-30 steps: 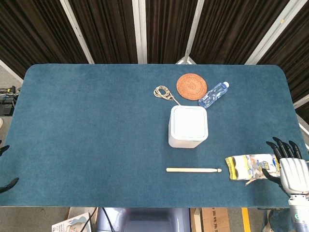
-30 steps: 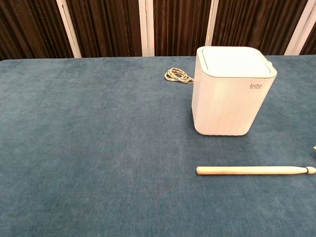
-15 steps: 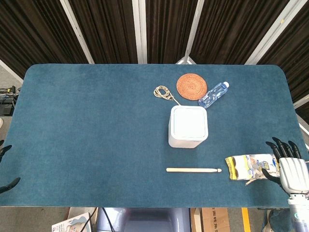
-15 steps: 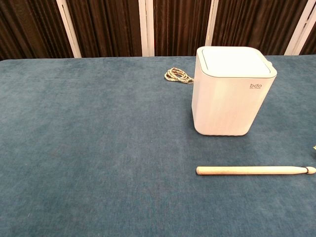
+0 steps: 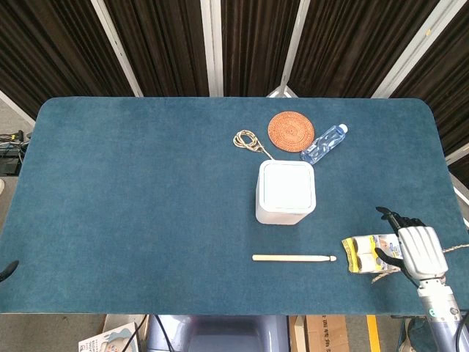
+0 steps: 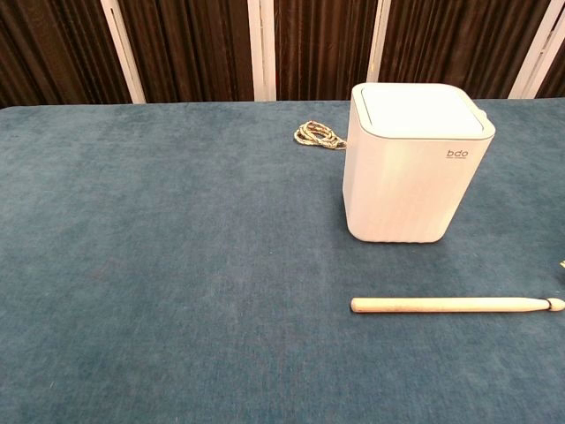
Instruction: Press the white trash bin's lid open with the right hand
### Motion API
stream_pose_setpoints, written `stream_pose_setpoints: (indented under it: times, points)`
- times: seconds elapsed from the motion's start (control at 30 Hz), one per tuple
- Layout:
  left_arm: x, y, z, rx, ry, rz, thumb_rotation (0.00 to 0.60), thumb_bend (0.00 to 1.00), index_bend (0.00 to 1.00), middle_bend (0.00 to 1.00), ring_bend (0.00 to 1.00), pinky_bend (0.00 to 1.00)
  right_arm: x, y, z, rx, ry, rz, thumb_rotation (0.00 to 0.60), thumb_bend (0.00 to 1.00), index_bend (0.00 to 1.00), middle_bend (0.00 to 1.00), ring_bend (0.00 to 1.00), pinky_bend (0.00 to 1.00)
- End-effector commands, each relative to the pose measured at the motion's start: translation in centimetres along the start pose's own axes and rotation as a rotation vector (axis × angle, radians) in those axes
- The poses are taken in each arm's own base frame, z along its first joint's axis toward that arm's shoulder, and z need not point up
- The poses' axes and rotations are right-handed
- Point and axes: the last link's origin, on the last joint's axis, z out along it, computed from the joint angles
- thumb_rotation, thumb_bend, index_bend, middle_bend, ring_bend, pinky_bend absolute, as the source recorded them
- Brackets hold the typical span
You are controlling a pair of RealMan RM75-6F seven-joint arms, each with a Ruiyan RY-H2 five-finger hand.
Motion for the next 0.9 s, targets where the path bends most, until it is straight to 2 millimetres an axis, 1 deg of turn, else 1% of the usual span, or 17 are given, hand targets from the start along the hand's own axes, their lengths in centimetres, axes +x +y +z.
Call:
stream_pose_setpoints:
  times: [0.03, 0.07, 0.17, 0.23, 0.3, 0.37, 0.5, 0.63, 0.9]
  points:
    - [-0.3, 0.0, 0.3, 0.000, -0.014, -0.001, 0.600, 0.16, 0.16, 0.04, 0.00, 0.00, 1.0, -1.5, 1.6, 0.052, -0.005, -0.010, 0.600, 0.28, 0.21, 0.54, 0.60, 0.57]
    - [-0.5, 0.0, 0.3, -0.005, -0.026, -0.007, 0.600, 0.16, 0.16, 0.04, 0.00, 0.00, 1.2, -1.9, 2.0, 0.064, -0.013, -0.021, 0.600, 0.31, 0.21, 0.56, 0.62, 0.59]
    - [-0.7, 0.1, 0.5, -0.019, -0.048, -0.012, 0.600, 0.16, 0.16, 0.04, 0.00, 0.00, 1.9, -3.3, 3.1, 0.095, -0.037, -0.060, 0.600, 0.44, 0.21, 0.66, 0.71, 0.65]
    - [-0.7, 0.2, 0.6, -0.022, -0.052, -0.009, 0.600, 0.16, 0.16, 0.04, 0.00, 0.00, 2.2, -4.0, 3.6, 0.106, -0.048, -0.070, 0.600, 0.58, 0.21, 0.73, 0.77, 0.72]
    - [-0.7, 0.2, 0.5, -0.021, -0.053, -0.008, 0.600, 0.16, 0.16, 0.04, 0.00, 0.00, 2.5, -4.7, 3.9, 0.116, -0.053, -0.081, 0.600, 0.69, 0.21, 0.78, 0.80, 0.74]
    - [-0.7, 0.2, 0.5, -0.018, -0.050, -0.006, 0.600, 0.16, 0.16, 0.04, 0.00, 0.00, 2.8, -5.5, 4.2, 0.130, -0.059, -0.090, 0.600, 0.76, 0.21, 0.82, 0.82, 0.74]
    - [-0.7, 0.2, 0.5, -0.009, -0.045, 0.001, 0.600, 0.16, 0.16, 0.04, 0.00, 0.00, 3.0, -6.9, 4.8, 0.160, -0.086, -0.110, 0.600, 0.83, 0.21, 0.82, 0.83, 0.74]
    - [-0.6, 0.2, 0.5, -0.009, -0.042, -0.001, 0.600, 0.16, 0.16, 0.04, 0.00, 0.00, 3.2, -8.2, 5.5, 0.178, -0.119, -0.125, 0.600, 0.84, 0.21, 0.82, 0.83, 0.74]
    - [-0.7, 0.1, 0.6, -0.006, -0.041, 0.003, 0.600, 0.16, 0.16, 0.04, 0.00, 0.00, 3.5, -10.6, 6.2, 0.217, -0.171, -0.126, 0.600, 0.85, 0.20, 0.82, 0.83, 0.74]
